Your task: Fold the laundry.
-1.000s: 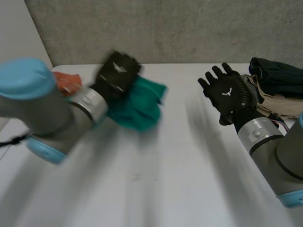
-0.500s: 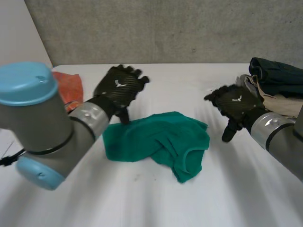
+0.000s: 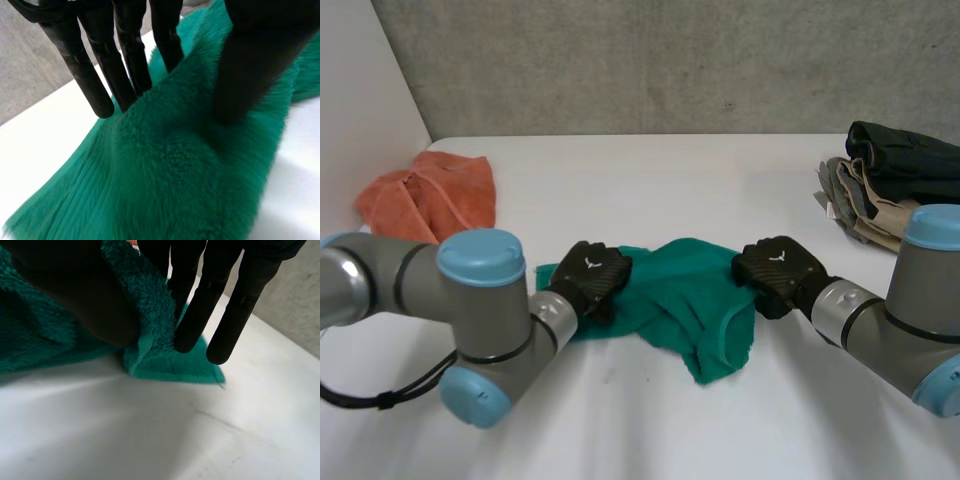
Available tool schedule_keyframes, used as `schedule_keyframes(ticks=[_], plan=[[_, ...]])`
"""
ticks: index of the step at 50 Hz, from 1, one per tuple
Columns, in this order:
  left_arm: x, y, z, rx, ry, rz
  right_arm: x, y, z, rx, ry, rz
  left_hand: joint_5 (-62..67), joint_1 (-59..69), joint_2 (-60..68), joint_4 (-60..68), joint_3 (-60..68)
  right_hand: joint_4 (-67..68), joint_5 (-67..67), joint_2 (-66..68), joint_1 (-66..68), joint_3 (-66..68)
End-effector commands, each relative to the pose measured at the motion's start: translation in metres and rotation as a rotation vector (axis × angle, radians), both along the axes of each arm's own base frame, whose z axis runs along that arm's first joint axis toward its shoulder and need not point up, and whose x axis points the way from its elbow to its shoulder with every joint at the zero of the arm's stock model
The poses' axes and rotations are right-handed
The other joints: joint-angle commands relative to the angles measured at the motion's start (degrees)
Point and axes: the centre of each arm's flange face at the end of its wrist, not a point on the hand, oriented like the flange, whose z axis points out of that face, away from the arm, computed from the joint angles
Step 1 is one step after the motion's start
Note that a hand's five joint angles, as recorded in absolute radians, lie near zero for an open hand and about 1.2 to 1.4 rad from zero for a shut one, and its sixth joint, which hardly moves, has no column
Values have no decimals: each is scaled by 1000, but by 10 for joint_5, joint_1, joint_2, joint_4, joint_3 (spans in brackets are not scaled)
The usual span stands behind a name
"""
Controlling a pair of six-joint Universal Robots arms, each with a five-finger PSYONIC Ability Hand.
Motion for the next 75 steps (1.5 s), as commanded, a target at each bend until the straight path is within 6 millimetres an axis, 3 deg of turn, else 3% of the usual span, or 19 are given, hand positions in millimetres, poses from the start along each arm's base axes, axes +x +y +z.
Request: schedule_keyframes(ticks=[1,4,5,9,12,13,17,23,28,31,32,38,44,47,55,58,65,71,75], plan=[[-11,-9,3,-36,9,-11,-4,-1,44,-139,-31,-24,224,198,210,218,222,117,134,134,176,128],[-16,-1,20,-55,27,-28,-5,1,75,-222,-56,-26,224,198,210,218,222,117,134,134,176,128],[-15,4,49,-100,57,-27,-5,3,93,-274,-78,-27,224,198,210,218,222,117,134,134,176,128],[-1,14,106,-188,116,15,-7,-2,145,-432,-124,-51,224,198,210,218,222,117,134,134,176,128],[5,23,132,-233,147,31,-8,-14,174,-514,-137,-101,224,198,210,218,222,117,134,134,176,128],[10,29,147,-257,174,39,-8,-18,177,-528,-138,-117,224,198,210,218,222,117,134,134,176,128],[19,45,163,-249,232,46,-3,-46,184,-579,-143,-171,224,198,210,218,222,117,134,134,176,128],[26,55,151,-183,244,58,17,-89,164,-632,-170,-164,224,198,210,218,222,117,134,134,176,128],[17,55,130,-133,212,45,64,-104,110,-709,-244,-68,224,198,210,218,222,110,126,126,168,120],[15,51,122,-120,199,49,79,-104,93,-735,-267,-40,224,198,210,218,222,-298,-281,-281,-239,-287],[15,48,121,-117,195,62,81,-106,90,-740,-271,-53,224,198,210,218,222,-529,-512,-512,-471,-519],[20,42,126,-141,192,124,64,-105,115,-703,-245,-226,224,198,210,218,222,-583,-566,-566,-524,-572],[19,37,142,-184,222,132,36,-62,136,-464,-99,-271,224,198,210,218,222,-583,-566,-566,-524,-572],[18,36,150,-205,237,131,25,-38,132,-345,-42,-261,224,198,210,218,222,-583,-566,-566,-524,-572],[13,27,181,-282,300,129,-6,56,90,54,101,-223,224,198,210,218,222,-547,-530,-530,-488,-536],[10,25,195,-315,328,126,-6,72,69,172,50,-211,224,198,210,218,222,-538,-521,-521,-480,-528],[9,35,227,-370,383,104,23,98,40,245,-207,-125,224,198,210,218,222,-541,-525,-525,-483,-531],[12,46,241,-394,410,92,67,87,6,157,-275,-89,224,198,210,218,222,-577,-560,-560,-518,-566],[13,46,241,-393,408,97,89,79,-15,67,-199,-81,224,198,210,218,222,-552,-535,-535,-493,-541]])
